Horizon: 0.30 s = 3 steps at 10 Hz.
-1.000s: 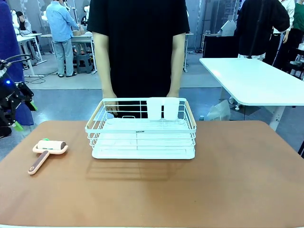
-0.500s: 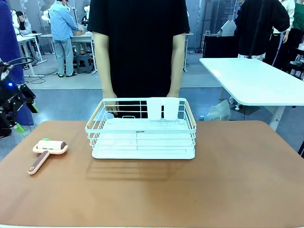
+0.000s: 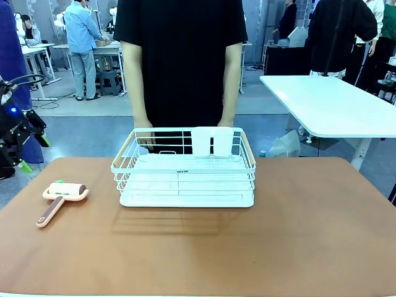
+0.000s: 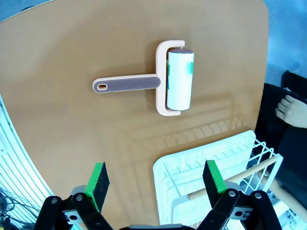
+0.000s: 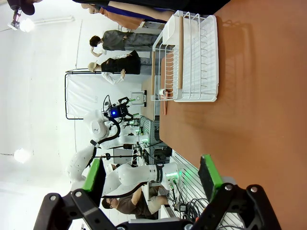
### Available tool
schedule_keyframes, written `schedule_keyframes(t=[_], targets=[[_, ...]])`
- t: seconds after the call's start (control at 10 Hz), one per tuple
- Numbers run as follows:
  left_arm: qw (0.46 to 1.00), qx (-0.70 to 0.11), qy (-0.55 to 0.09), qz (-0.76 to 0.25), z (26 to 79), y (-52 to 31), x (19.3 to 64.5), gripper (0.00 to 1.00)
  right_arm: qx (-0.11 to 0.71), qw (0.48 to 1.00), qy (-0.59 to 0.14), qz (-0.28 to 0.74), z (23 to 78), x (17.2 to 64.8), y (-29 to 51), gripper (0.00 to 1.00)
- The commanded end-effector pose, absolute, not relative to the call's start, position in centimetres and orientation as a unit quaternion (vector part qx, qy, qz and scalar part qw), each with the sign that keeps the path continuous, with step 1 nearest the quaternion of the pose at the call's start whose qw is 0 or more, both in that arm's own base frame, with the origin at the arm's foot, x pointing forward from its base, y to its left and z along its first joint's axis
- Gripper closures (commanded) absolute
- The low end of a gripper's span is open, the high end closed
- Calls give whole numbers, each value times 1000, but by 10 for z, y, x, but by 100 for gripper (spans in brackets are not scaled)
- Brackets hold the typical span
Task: Clean the table.
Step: Place the Lint Roller down when the Dish drying rack is positioned in the middle of the table.
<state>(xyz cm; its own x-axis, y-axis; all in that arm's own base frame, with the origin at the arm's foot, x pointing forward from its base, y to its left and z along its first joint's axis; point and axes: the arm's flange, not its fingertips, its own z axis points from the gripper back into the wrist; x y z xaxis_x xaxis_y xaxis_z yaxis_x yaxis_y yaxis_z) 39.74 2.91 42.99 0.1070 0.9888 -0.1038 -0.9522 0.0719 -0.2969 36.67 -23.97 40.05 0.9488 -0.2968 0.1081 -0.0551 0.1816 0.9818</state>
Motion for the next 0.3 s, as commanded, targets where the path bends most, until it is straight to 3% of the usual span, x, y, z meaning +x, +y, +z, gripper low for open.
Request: schedule_keyframes(t=[0.0,0.2], targets=[[733,-150,-72,660,429,30,400,0,636,755,-139,-78,404,367,-238,0],[733,-150,-72,660,429,30,400,0,636,755,-139,-78,404,367,-238,0]])
